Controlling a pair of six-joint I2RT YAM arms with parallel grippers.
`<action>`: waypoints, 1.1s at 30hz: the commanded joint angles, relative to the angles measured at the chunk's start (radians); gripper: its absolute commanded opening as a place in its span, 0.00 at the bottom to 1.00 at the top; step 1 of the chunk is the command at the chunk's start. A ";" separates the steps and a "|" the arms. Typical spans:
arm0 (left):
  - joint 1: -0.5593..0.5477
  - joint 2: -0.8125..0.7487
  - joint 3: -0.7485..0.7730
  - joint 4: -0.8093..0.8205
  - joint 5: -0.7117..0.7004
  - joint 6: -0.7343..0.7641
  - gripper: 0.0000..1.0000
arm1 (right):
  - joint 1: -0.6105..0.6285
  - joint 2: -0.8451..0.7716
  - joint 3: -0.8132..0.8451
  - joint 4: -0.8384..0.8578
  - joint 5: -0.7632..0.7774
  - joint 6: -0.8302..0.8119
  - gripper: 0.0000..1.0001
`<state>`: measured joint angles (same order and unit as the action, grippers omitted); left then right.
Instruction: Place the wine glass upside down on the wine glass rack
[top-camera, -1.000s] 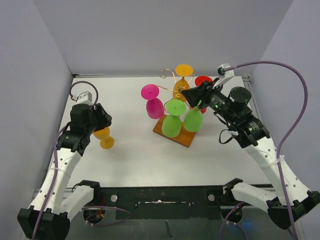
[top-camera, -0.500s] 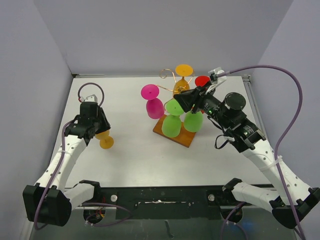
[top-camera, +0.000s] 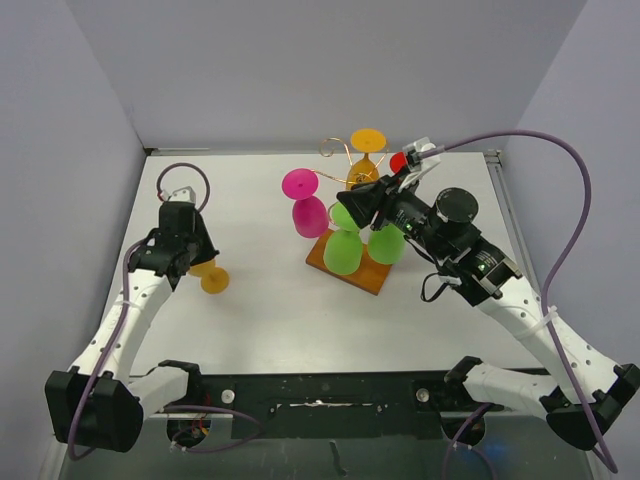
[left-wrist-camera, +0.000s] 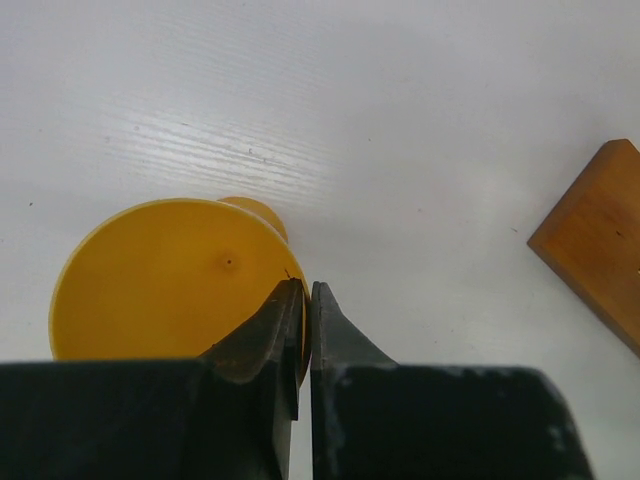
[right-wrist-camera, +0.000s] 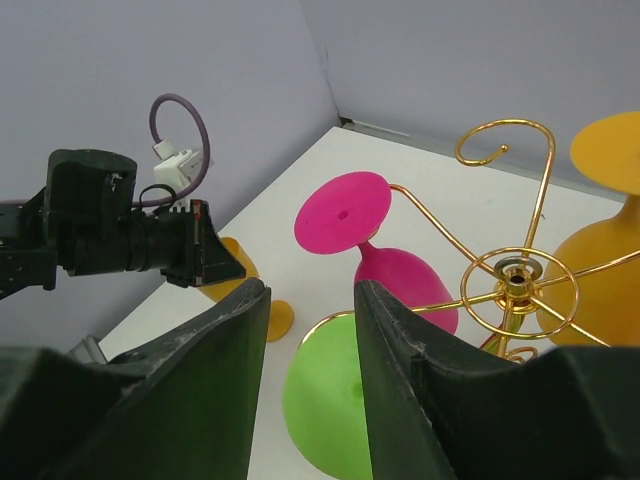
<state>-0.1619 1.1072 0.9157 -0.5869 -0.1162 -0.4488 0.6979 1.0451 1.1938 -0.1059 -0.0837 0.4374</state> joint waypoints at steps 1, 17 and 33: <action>0.003 -0.050 0.064 0.017 -0.013 0.025 0.00 | 0.022 0.012 0.041 0.058 0.051 -0.006 0.40; -0.001 -0.426 0.079 0.362 0.166 -0.017 0.00 | 0.155 0.063 0.017 0.205 0.183 0.172 0.43; 0.001 -0.572 -0.101 1.185 0.467 -0.129 0.00 | 0.383 0.273 0.149 0.510 0.369 0.376 0.47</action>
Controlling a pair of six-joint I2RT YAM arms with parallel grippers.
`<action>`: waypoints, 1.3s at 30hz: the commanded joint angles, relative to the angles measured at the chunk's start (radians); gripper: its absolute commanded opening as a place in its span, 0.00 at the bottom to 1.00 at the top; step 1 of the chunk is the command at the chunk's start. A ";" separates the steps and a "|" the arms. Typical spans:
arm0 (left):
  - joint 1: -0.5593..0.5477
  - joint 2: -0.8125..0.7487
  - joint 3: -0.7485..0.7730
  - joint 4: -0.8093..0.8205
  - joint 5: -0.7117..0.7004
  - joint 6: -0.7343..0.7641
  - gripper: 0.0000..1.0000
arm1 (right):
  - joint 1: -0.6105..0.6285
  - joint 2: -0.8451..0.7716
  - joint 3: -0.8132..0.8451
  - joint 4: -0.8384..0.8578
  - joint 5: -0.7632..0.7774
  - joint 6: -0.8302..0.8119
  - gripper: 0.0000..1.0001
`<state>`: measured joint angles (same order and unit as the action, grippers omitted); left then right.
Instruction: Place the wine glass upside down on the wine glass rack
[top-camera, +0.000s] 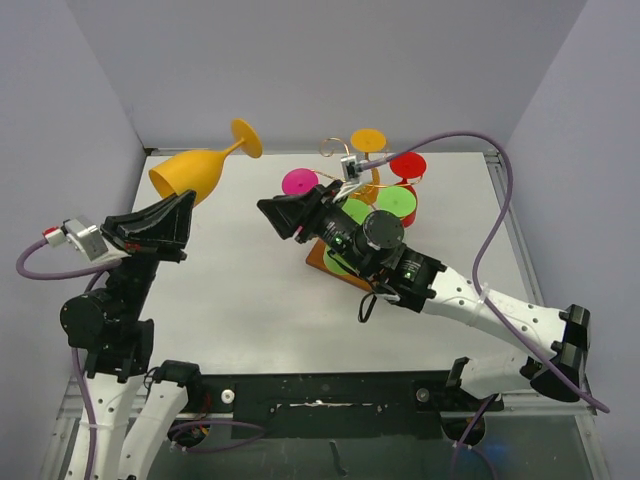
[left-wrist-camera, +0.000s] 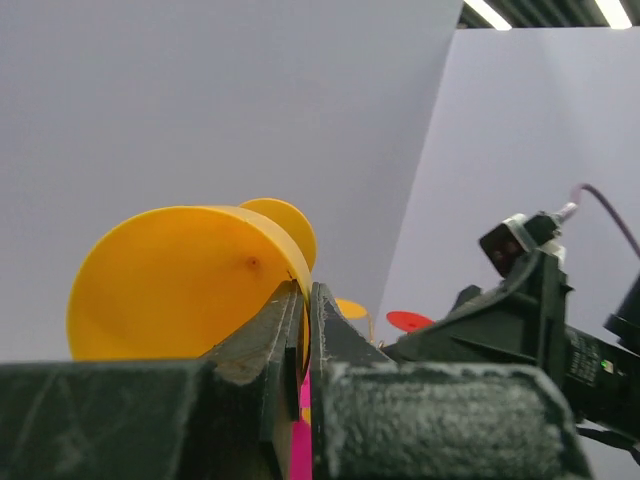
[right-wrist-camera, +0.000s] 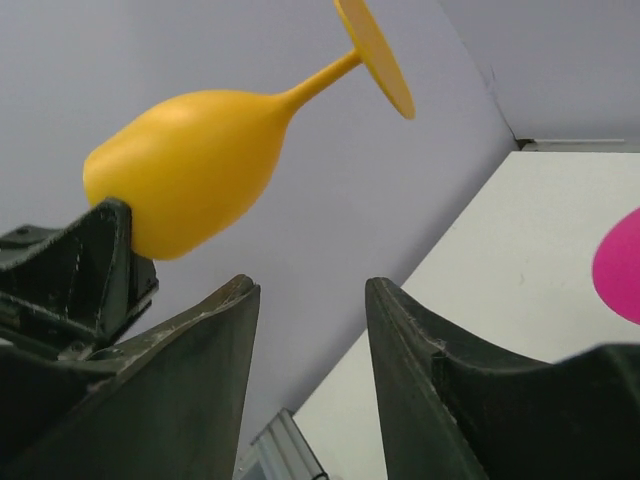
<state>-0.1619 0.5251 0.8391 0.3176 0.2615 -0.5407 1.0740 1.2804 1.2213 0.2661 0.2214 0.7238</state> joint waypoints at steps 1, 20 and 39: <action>0.001 0.016 -0.031 0.314 0.102 -0.042 0.00 | 0.007 0.054 0.141 0.137 0.068 0.109 0.49; 0.001 0.043 -0.076 0.492 0.164 -0.089 0.00 | -0.001 0.235 0.395 0.125 0.080 0.356 0.54; 0.001 0.023 -0.102 0.515 0.239 -0.134 0.00 | -0.038 0.256 0.355 0.255 0.002 0.469 0.29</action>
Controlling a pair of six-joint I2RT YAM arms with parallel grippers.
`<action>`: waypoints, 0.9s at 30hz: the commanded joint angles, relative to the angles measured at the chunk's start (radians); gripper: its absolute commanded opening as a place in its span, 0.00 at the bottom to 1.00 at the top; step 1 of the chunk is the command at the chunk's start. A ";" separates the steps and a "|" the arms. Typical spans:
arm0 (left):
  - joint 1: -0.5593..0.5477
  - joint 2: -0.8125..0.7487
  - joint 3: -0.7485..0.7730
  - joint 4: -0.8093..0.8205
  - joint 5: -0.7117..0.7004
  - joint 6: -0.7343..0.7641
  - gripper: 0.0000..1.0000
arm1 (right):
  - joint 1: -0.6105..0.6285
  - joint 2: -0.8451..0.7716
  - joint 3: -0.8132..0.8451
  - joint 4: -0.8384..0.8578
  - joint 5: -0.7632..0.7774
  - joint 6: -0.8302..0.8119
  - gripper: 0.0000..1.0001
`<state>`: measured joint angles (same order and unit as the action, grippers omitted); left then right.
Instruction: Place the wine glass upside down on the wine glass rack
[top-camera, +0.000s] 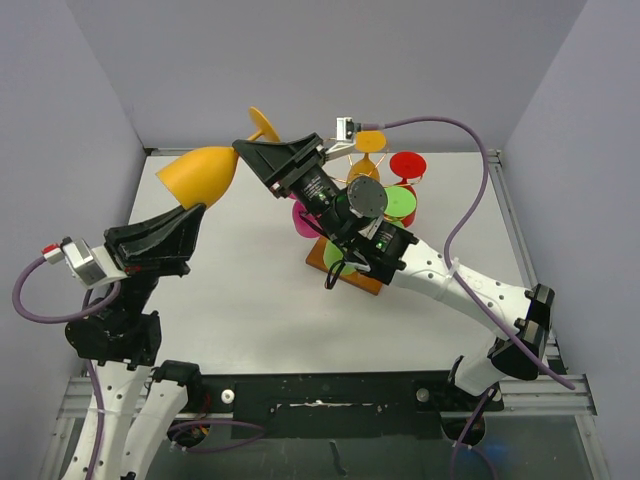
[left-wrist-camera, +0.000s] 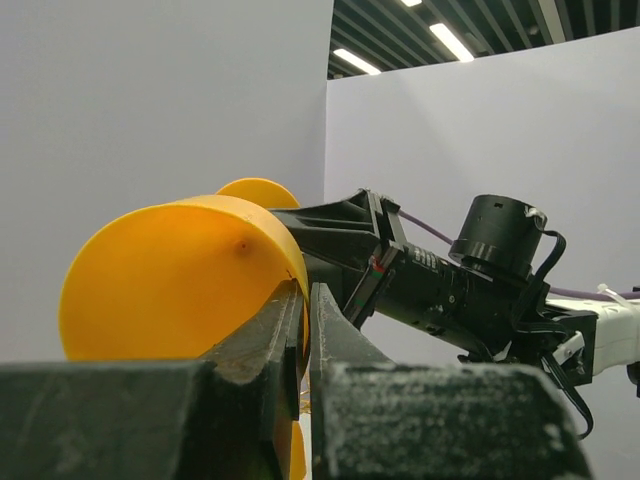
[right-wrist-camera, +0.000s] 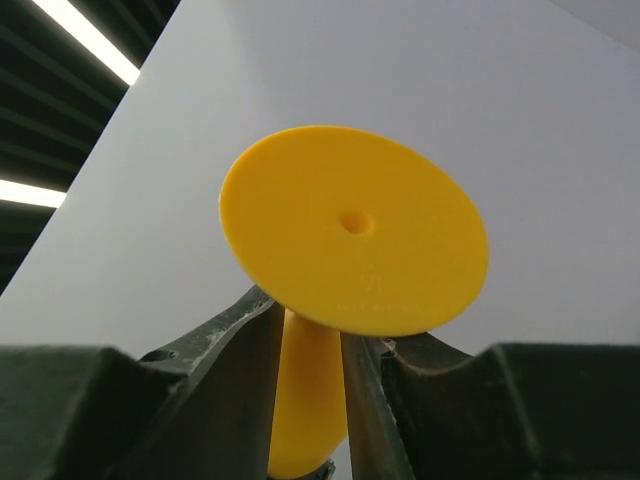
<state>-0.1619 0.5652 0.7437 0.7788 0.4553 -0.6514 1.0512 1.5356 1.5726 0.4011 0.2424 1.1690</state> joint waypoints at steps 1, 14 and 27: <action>0.001 -0.019 -0.008 0.055 0.056 -0.025 0.00 | -0.017 0.001 -0.001 0.132 -0.022 0.029 0.29; 0.001 -0.065 -0.037 -0.031 0.022 -0.021 0.10 | -0.032 -0.008 -0.043 0.249 -0.017 -0.067 0.00; 0.001 -0.212 0.129 -0.756 -0.358 -0.006 0.40 | -0.055 -0.073 -0.097 0.353 -0.213 -0.570 0.00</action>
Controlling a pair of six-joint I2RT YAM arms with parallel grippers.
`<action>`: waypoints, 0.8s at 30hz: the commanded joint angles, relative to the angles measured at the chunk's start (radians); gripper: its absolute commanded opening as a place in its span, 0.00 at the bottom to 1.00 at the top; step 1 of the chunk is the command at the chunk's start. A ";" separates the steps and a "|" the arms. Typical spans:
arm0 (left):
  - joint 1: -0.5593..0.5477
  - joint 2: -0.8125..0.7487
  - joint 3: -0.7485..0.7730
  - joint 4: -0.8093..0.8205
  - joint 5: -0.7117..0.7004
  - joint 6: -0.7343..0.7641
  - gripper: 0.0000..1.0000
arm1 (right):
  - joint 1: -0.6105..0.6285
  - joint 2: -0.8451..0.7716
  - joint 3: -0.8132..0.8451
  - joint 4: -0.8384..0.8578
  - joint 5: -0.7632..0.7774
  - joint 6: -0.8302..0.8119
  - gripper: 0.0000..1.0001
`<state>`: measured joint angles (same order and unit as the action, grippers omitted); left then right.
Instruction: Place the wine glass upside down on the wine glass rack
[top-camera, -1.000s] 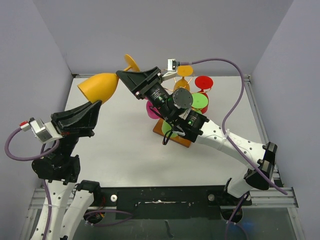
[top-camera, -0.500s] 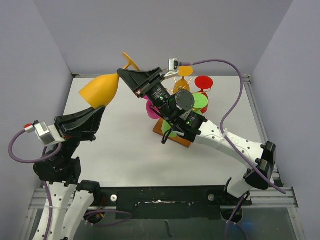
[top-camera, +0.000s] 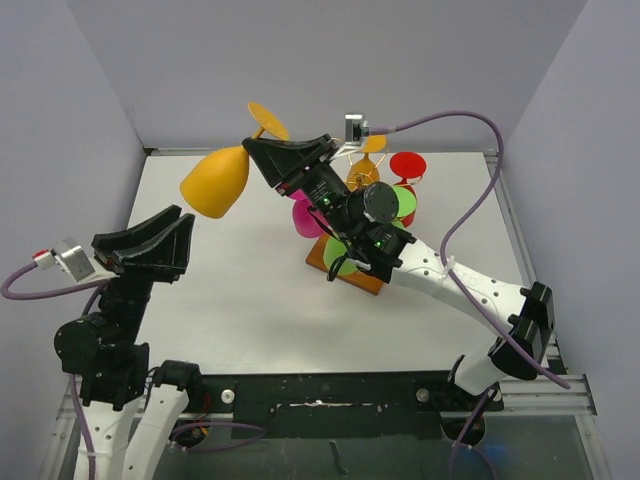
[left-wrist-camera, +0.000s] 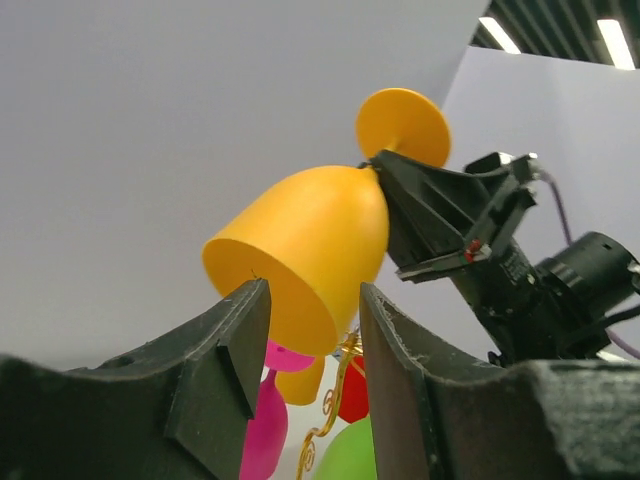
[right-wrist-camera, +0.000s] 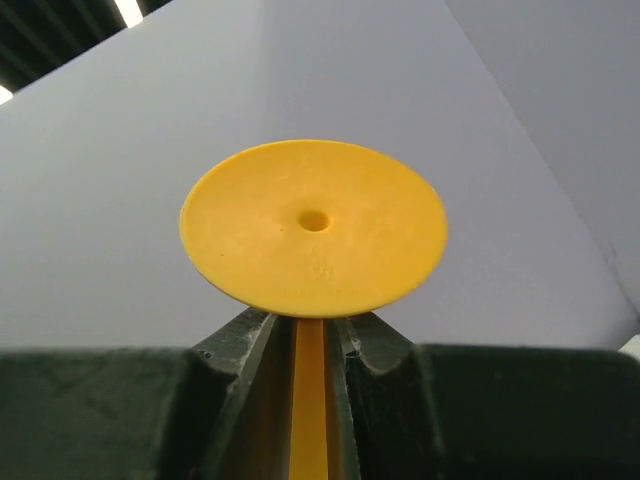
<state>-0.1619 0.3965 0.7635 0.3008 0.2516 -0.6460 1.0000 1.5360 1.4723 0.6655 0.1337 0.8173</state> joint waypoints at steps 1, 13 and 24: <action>0.001 -0.052 0.140 -0.339 -0.177 -0.018 0.41 | -0.003 -0.075 0.001 0.079 -0.124 -0.254 0.00; 0.001 0.014 0.608 -0.913 -0.361 -0.154 0.51 | 0.042 -0.004 0.016 -0.070 -0.263 -0.576 0.00; -0.002 0.039 0.690 -0.906 -0.275 -0.263 0.55 | 0.106 -0.008 -0.062 -0.109 -0.273 -0.819 0.00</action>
<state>-0.1619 0.3977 1.4284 -0.5953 -0.0628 -0.8501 1.1023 1.5501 1.4292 0.5335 -0.1257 0.1131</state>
